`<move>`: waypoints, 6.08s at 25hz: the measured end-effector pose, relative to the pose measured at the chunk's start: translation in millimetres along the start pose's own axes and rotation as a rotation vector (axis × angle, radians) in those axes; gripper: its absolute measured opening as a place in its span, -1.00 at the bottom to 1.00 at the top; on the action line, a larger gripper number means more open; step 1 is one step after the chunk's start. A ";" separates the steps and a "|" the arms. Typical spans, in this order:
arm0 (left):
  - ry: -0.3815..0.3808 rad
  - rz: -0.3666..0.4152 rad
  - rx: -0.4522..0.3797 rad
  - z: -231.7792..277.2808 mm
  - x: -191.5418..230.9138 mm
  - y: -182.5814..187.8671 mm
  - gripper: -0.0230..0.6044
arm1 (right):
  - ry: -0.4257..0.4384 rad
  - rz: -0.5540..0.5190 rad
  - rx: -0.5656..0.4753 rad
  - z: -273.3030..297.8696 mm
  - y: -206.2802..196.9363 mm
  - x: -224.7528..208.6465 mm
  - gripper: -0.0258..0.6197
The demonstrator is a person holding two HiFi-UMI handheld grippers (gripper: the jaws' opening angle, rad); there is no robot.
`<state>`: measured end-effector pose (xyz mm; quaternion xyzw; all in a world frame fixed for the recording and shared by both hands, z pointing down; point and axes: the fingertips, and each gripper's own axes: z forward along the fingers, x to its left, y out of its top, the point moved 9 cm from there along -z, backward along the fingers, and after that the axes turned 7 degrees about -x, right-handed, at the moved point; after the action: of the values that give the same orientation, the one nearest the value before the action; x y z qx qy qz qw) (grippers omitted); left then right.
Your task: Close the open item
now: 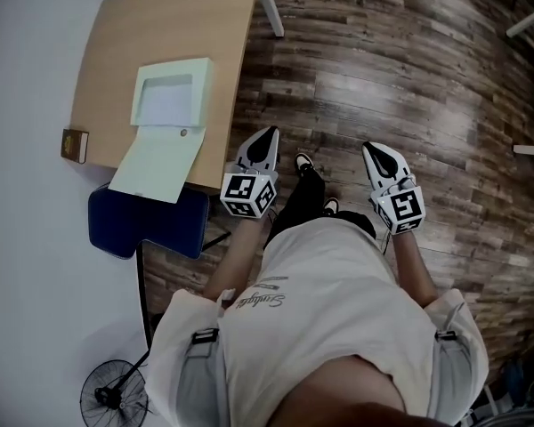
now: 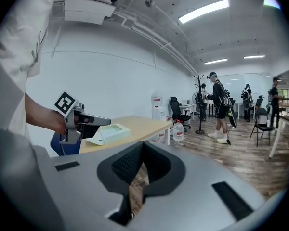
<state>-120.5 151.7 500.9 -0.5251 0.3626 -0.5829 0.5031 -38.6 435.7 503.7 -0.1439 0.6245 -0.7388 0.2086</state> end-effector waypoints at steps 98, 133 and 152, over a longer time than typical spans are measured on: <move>1.418 -0.232 -0.231 -213.1 231.3 12.5 -0.88 | 1.524 -0.275 0.035 544.8 96.8 273.8 -0.93; 1.261 -0.427 -0.266 -178.4 247.8 -20.5 -0.88 | 1.464 -0.251 0.076 568.6 105.4 239.0 -0.93; 1.071 -0.391 -0.130 -74.4 318.7 2.9 -0.88 | 1.251 -0.172 0.083 620.8 113.5 154.1 -0.93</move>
<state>-174.2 -165.0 563.2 -0.2438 0.4979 -0.8264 0.0988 135.4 -190.1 495.7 0.2736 0.5853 -0.7210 -0.2506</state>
